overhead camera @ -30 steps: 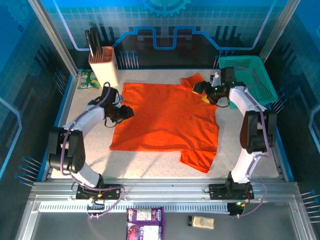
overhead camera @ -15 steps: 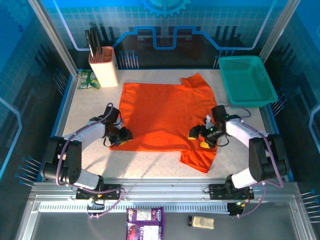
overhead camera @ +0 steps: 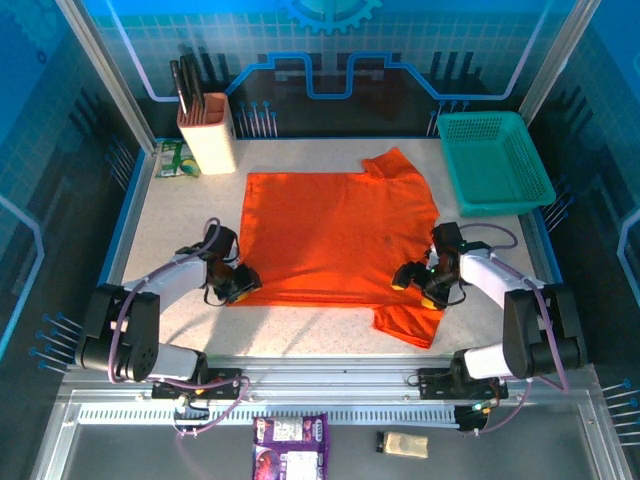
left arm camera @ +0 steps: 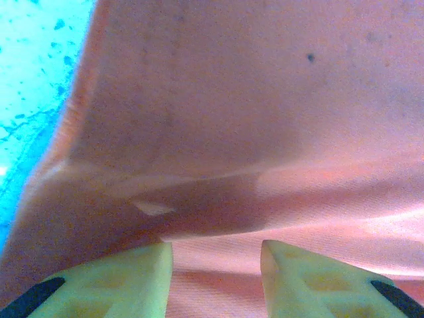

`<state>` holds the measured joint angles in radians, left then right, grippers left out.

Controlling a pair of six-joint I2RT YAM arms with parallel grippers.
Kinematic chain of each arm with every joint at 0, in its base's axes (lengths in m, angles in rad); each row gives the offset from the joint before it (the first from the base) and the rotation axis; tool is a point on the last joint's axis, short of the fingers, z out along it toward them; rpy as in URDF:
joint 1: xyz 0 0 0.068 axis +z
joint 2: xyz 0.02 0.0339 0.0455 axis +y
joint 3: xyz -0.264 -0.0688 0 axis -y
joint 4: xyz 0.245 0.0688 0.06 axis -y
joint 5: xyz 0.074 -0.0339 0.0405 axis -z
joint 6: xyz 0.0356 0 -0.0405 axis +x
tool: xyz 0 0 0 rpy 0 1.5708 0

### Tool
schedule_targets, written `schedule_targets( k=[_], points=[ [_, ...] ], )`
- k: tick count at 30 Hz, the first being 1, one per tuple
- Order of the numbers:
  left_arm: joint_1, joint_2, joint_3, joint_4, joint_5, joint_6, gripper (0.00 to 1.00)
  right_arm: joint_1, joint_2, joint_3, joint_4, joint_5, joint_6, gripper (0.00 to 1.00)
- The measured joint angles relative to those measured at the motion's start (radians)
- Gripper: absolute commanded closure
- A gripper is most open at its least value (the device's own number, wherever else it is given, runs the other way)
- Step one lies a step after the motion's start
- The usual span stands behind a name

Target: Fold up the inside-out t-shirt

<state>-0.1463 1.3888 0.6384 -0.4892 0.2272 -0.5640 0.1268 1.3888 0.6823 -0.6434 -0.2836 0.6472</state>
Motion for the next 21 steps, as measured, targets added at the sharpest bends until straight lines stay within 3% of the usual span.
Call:
schedule_targets(
  k=[11,17,21],
  points=[
    [-0.007,-0.019,0.165,-0.050,0.005,-0.005,0.60,0.025,-0.065,0.067,-0.083,0.013,-0.012,0.15],
    [-0.028,-0.027,0.142,-0.114,-0.055,-0.007,0.62,0.026,-0.157,0.059,-0.162,0.062,0.005,0.17],
    [-0.029,-0.128,0.071,-0.164,-0.109,-0.043,0.70,0.031,-0.261,0.013,-0.210,0.090,0.042,0.18]
  ],
)
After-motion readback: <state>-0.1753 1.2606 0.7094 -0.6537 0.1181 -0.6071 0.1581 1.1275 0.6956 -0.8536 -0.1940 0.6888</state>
